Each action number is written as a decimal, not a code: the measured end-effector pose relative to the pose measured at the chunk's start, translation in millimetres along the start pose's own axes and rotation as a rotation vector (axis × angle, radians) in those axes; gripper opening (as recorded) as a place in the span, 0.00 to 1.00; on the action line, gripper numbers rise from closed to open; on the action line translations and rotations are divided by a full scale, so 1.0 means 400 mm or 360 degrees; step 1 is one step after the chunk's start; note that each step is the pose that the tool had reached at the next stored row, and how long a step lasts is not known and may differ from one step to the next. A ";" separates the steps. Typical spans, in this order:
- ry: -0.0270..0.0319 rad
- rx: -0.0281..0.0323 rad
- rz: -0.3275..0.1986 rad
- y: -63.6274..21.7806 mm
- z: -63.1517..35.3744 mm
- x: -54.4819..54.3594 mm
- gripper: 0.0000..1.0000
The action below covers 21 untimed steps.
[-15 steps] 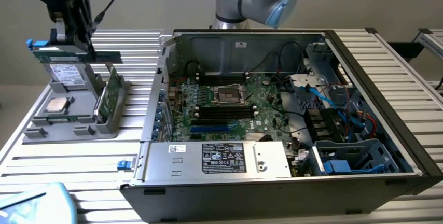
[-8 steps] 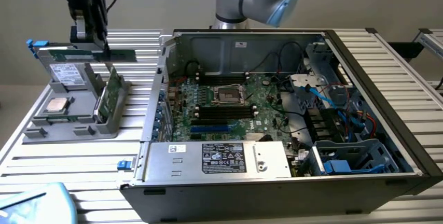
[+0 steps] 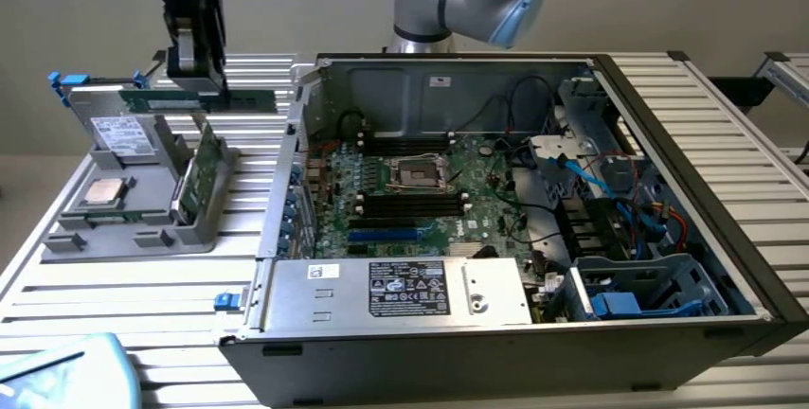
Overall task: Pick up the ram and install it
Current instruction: 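Pick up the ram and move it above insertion slot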
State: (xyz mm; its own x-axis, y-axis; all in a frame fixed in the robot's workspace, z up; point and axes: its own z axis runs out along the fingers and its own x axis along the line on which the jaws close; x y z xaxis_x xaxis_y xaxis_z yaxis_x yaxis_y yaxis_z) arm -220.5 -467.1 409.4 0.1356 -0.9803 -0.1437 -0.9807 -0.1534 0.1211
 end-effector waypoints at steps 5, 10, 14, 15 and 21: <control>0.00045 0.00110 -0.0001 -0.029 -0.004 0.004 0.15; 0.00296 0.00276 0.0000 -0.054 -0.008 0.007 0.15; 0.00917 0.00652 0.0002 -0.062 -0.009 0.009 0.15; 0.01061 0.00765 0.0002 -0.064 -0.009 0.009 0.15; 0.01333 0.01249 -0.0001 -0.093 -0.013 0.013 0.15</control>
State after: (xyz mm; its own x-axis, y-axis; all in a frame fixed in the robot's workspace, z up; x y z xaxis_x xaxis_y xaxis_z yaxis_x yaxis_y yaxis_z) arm -182.7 -467.3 409.3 0.1442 -0.9877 -0.0607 -0.9882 -0.1470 0.0433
